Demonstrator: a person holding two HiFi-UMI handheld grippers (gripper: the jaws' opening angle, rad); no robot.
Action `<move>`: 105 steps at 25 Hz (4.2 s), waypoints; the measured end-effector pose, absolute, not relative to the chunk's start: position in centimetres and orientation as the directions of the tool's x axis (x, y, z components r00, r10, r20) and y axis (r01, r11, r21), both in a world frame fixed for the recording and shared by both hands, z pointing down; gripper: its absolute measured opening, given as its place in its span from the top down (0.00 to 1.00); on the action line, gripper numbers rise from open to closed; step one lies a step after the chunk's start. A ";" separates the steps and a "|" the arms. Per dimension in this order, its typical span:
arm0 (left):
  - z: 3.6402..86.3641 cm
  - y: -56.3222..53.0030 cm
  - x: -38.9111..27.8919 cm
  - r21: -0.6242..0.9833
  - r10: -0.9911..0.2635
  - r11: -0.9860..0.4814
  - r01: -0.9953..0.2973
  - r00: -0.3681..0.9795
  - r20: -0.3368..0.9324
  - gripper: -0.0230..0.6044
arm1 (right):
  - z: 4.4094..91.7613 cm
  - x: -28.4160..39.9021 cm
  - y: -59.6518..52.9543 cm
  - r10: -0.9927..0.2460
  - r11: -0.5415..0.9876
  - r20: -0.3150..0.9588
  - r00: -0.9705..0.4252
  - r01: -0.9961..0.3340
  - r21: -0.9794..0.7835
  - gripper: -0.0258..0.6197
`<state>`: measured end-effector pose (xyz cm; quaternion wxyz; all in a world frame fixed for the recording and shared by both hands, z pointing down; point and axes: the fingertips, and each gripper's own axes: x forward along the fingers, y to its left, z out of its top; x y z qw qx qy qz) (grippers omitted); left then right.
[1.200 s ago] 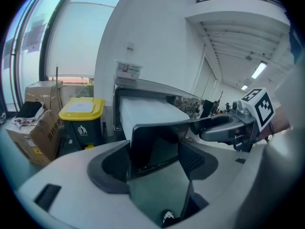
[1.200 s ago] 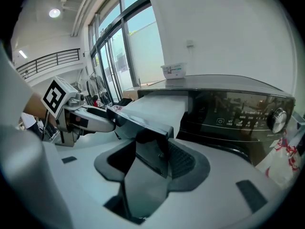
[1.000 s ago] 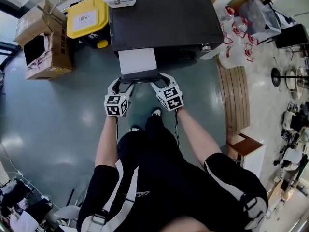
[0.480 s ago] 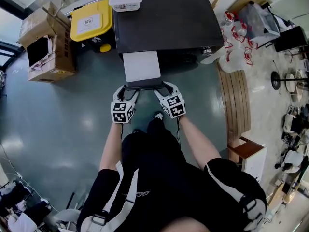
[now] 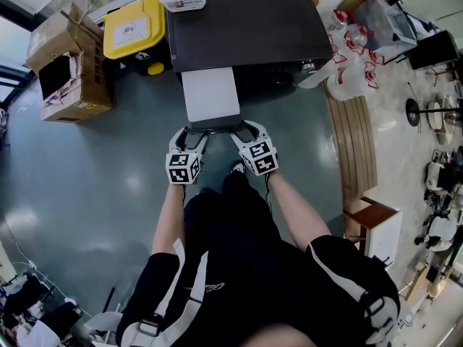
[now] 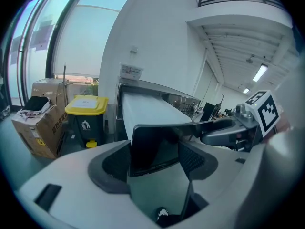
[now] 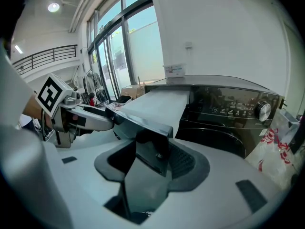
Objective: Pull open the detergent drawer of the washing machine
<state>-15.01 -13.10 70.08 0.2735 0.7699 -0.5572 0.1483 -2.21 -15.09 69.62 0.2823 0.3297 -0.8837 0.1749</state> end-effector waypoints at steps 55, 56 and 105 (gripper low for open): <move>70.6 -7.0 -15.3 0.283 -0.803 -0.102 -0.954 0.247 0.543 0.49 | 71.3 0.2 -8.2 -0.547 0.581 0.651 -0.526 -0.799 -0.156 0.52; 70.2 -6.6 -15.0 0.290 -0.803 -0.108 -0.951 0.256 0.539 0.50 | 71.0 0.4 -7.7 -0.551 0.558 0.654 -0.518 -0.812 -0.173 0.53; 29.0 -4.7 -10.6 0.089 -0.987 -0.160 -0.983 0.160 -0.003 0.93 | 29.2 1.7 -9.4 -0.764 0.644 0.120 -0.633 -0.757 0.108 0.95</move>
